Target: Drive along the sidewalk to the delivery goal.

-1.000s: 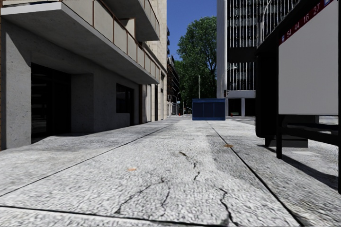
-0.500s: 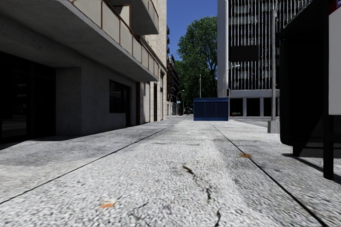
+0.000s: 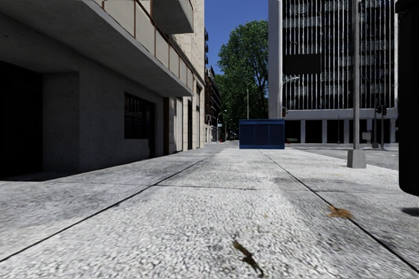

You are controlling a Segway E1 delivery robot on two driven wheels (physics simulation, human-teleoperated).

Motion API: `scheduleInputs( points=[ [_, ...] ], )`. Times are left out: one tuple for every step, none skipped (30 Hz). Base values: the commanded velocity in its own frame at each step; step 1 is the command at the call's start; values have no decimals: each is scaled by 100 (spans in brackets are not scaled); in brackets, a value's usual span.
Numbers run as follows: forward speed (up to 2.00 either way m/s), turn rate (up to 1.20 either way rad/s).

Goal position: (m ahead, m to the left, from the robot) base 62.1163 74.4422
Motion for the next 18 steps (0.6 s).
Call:
scheduleInputs(
  points=[
    [200,0],
    [200,0],
    [200,0],
    [200,0],
    [200,0],
    [200,0],
    [200,0],
    [200,0],
    [200,0],
    [200,0],
    [200,0],
    [200,0],
    [200,0],
    [200,0],
    [200,0],
    [200,0],
    [200,0],
    [200,0]
  ],
)
